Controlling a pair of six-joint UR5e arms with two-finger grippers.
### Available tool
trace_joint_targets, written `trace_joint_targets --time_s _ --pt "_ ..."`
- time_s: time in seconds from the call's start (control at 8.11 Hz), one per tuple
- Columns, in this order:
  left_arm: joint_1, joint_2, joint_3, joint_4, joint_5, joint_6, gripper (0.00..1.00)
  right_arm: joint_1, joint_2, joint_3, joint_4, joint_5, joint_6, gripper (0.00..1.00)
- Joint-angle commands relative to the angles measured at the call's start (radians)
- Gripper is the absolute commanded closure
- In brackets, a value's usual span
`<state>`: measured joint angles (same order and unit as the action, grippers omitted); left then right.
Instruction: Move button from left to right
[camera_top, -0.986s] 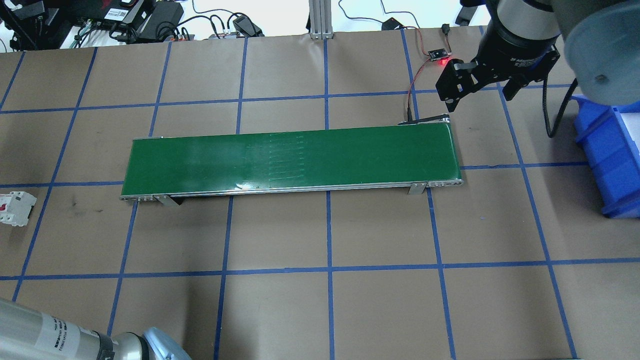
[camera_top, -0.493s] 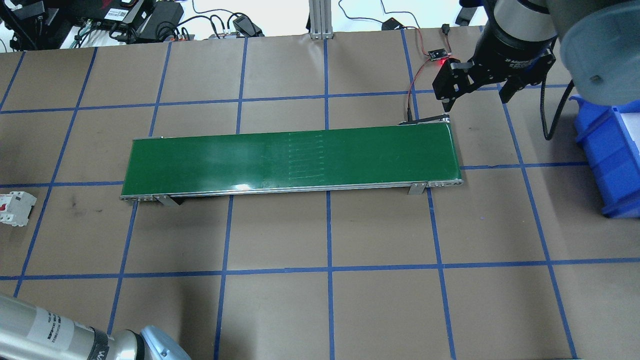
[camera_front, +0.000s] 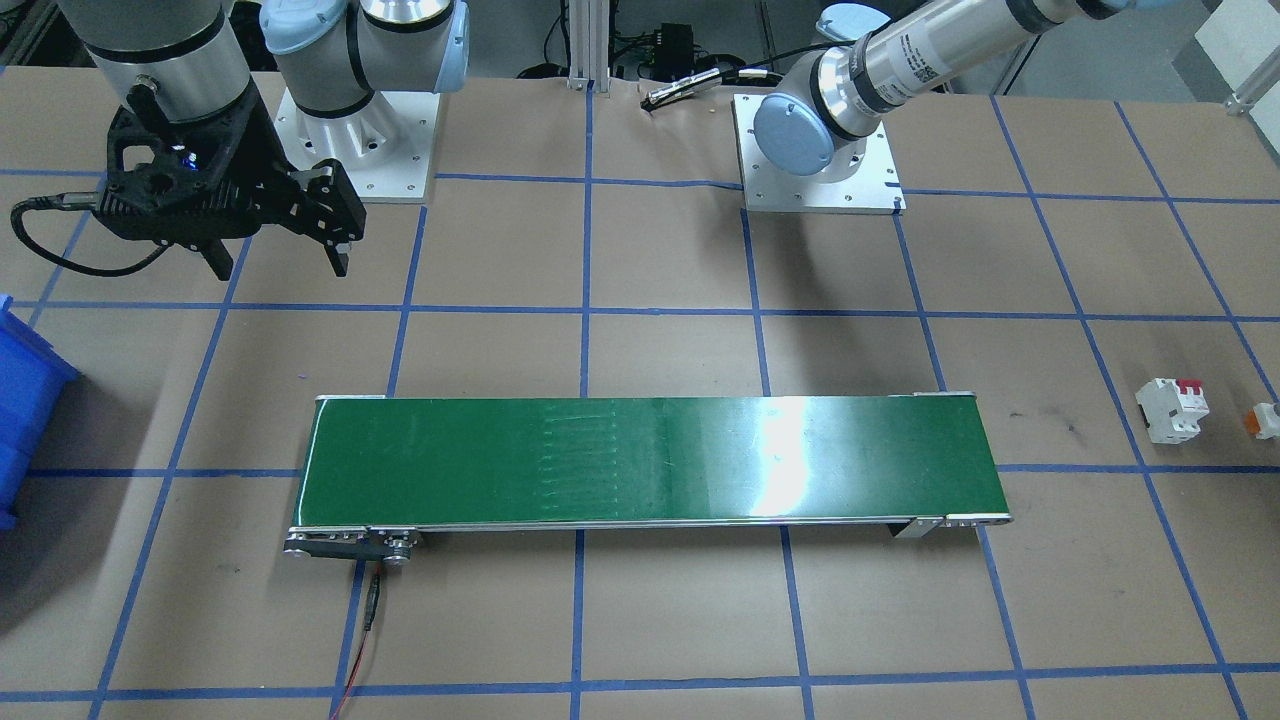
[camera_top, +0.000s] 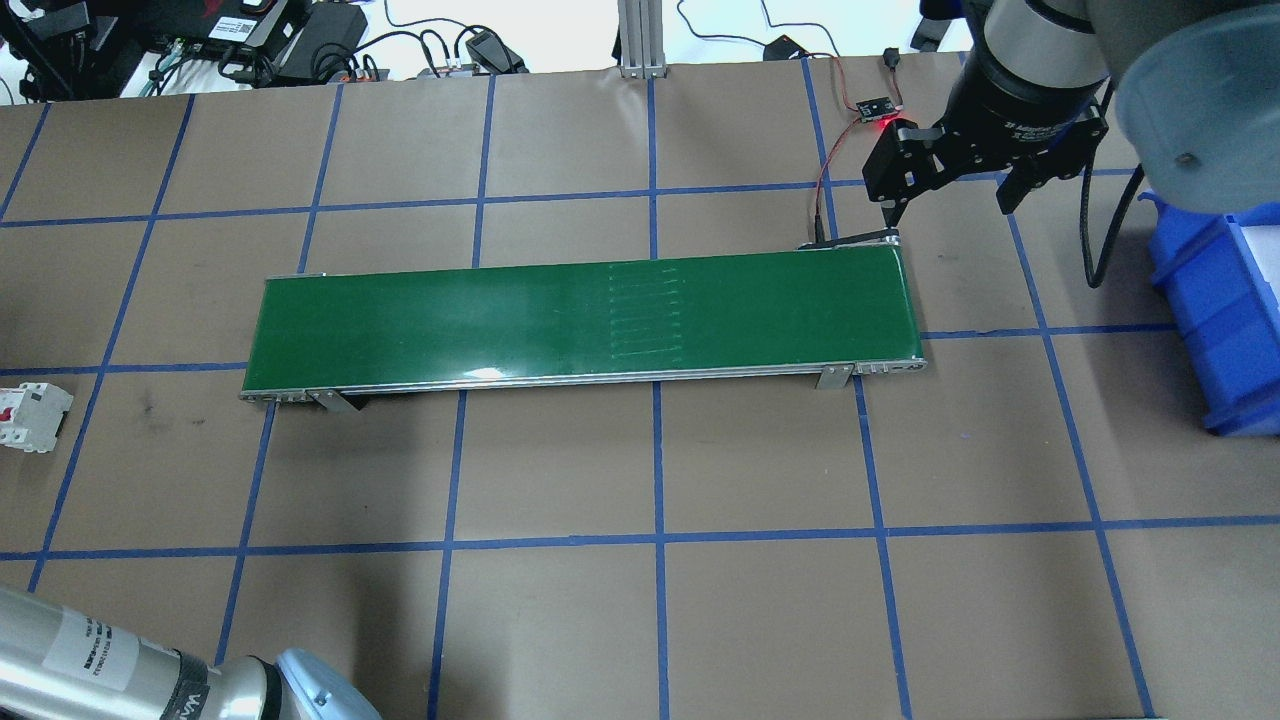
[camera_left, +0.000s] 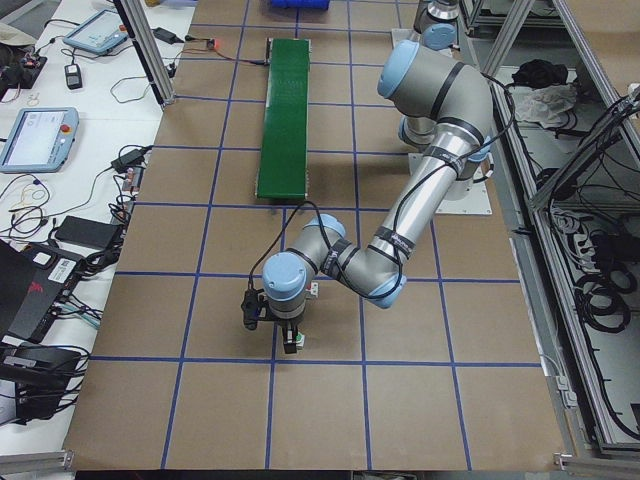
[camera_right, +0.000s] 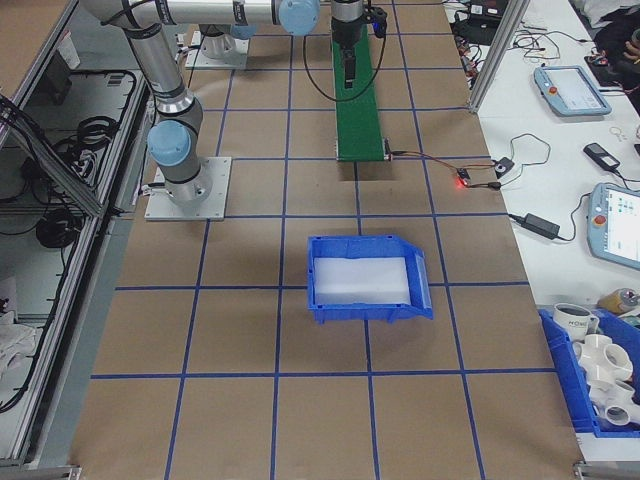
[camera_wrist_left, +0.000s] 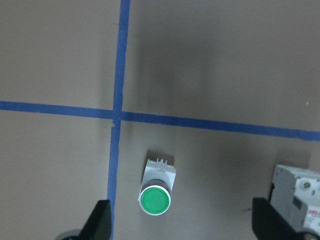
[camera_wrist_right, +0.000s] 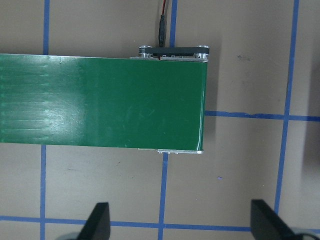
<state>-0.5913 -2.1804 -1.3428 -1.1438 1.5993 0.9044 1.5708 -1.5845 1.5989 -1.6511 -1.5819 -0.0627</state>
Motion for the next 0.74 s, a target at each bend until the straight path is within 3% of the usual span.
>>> trace_joint_targets --time_s 0.0,0.25,0.49,0.62 --pt "0.004 -0.032 0.010 0.001 0.083 0.068 0.00 0.000 0.000 0.003 -0.001 0.002 0.003 0.00" --pt "0.004 -0.077 0.008 0.027 0.080 0.067 0.00 0.000 0.000 0.004 -0.006 0.003 0.015 0.00" --pt "0.004 -0.096 0.008 0.073 0.083 0.074 0.18 0.000 0.000 0.004 -0.006 0.003 0.017 0.00" --pt "0.004 -0.090 0.008 0.073 0.079 0.071 0.18 0.000 0.000 0.004 -0.006 0.003 0.018 0.00"
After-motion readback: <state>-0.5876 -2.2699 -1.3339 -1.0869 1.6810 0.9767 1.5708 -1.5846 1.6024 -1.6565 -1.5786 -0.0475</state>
